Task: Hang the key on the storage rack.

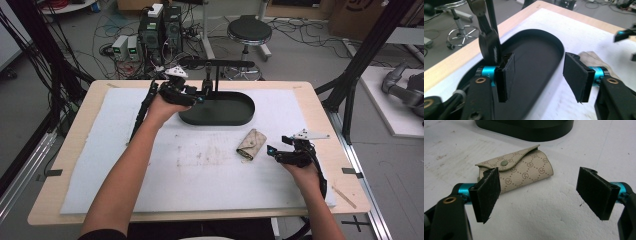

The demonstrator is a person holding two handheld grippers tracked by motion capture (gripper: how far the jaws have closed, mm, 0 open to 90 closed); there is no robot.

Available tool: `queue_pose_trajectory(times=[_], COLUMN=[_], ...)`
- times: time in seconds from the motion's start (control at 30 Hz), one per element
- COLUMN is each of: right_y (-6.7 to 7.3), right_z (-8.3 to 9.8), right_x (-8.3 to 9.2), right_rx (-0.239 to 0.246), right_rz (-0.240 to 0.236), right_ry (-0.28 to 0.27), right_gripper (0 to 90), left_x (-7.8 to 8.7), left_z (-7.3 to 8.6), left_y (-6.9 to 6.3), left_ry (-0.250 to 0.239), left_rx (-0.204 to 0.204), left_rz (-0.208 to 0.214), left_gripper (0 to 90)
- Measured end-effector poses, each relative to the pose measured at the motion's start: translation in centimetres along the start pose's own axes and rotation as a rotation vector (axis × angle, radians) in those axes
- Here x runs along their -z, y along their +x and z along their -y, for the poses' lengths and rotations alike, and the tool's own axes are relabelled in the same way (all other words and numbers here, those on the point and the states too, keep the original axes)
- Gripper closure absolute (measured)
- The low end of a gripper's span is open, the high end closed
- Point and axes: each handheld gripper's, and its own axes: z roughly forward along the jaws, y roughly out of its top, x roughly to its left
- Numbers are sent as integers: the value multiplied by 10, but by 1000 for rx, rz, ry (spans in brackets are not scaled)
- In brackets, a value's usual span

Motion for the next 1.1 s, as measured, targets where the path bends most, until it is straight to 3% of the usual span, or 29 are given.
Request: queue_pose_trajectory(times=[0.4, 0.53, 0.73, 1.0, 1.1], right_y=[-2, -3, -3, -3, -3], right_z=[0, 0, 0, 1, 1], right_x=[2, 3, 2, 0, 0], right_rx=[-13, -16, -12, -9, -8], right_rz=[-11, -10, -10, -12, -10], right_ry=[-12, -19, -12, -6, 0], right_gripper=[200, 200, 200, 200, 200], left_x=[46, 55, 68, 79, 82], left_z=[58, 77, 102, 129, 136], left_y=[-21, -30, -42, -55, -58], left_ry=[-68, -80, -59, -50, -76], left_rx=[38, 48, 37, 45, 56], left_rz=[53, 74, 102, 104, 105], left_gripper=[311, 289, 258, 223, 213])
